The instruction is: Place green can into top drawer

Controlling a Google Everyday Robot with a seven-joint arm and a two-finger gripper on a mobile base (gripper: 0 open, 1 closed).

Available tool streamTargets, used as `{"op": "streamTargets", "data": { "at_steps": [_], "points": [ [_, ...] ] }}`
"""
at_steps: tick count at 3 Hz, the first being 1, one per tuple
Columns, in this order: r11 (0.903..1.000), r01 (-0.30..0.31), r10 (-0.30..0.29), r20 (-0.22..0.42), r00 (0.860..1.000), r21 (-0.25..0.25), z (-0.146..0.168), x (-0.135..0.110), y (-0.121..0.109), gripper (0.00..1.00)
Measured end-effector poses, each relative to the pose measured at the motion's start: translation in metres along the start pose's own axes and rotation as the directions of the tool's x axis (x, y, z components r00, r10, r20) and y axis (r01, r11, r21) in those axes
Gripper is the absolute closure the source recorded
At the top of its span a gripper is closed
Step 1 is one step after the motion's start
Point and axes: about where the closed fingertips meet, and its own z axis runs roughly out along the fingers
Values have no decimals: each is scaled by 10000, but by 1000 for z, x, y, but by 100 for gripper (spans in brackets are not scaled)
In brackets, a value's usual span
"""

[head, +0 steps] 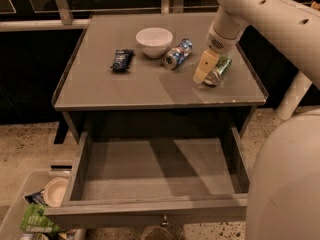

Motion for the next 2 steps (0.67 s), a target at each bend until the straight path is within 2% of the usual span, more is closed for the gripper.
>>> {"op": "streamTargets", "data": {
  "at_steps": [1, 2],
  "points": [
    [9904, -741, 855, -960, 9917, 1169, -27, 27, -16, 0],
    [9859, -910, 1067, -1084, 9884, 1402, -28, 33, -20, 0]
  ]
}}
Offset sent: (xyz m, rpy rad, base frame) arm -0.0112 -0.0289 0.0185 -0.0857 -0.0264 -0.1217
